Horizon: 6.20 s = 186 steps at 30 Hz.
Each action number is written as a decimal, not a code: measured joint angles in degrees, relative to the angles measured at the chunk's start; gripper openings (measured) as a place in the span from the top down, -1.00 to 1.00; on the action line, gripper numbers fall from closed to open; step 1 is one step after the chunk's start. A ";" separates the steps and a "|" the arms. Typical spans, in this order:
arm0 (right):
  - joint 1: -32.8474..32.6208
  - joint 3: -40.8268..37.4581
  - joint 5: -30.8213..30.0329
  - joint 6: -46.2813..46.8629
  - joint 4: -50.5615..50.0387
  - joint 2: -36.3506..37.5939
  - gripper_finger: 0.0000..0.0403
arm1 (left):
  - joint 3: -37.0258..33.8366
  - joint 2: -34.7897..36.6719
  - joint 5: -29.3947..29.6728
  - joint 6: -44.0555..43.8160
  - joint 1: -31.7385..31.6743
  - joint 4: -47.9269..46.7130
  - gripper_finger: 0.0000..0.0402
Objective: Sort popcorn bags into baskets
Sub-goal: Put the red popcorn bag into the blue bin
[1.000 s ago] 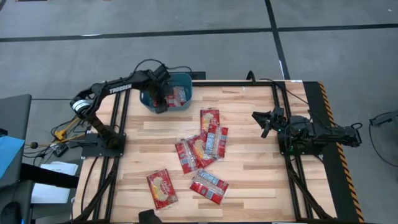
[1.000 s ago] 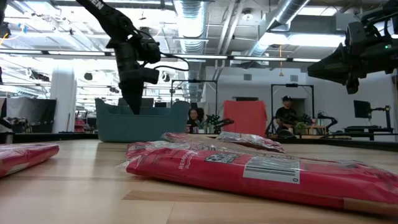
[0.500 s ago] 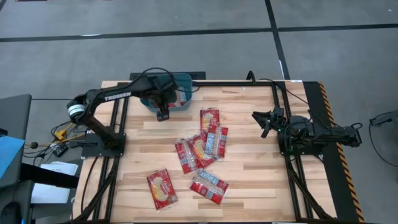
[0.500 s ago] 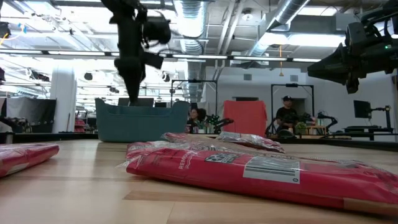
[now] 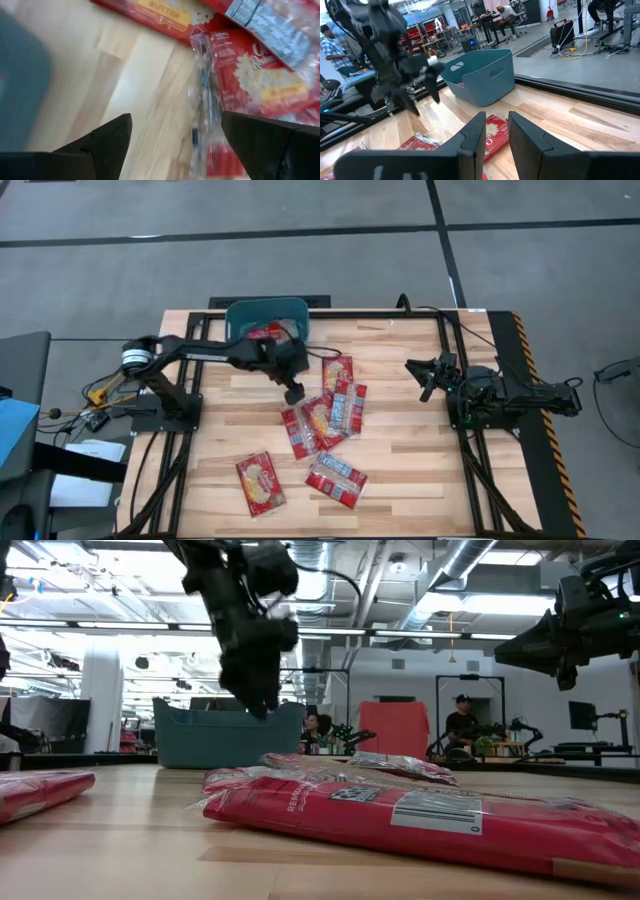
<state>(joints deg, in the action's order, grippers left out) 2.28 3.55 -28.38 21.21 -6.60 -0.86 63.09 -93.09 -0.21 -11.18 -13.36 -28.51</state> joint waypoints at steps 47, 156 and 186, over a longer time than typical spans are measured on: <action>-4.56 1.28 15.95 19.78 16.10 -33.37 0.47 | 2.60 -15.40 -26.53 -6.04 -0.11 15.39 -0.47; -13.40 54.49 17.75 5.87 -10.77 -102.36 0.47 | 5.75 23.18 -10.25 -2.59 -21.76 -6.20 1.00; -2.67 55.85 19.45 -8.96 13.98 -102.25 0.47 | -37.90 22.93 -1.99 -26.45 -5.57 10.69 -0.46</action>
<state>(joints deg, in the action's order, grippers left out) -0.38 59.40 -8.93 12.24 7.38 -103.11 25.19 -70.17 -2.20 -37.62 -18.93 -17.82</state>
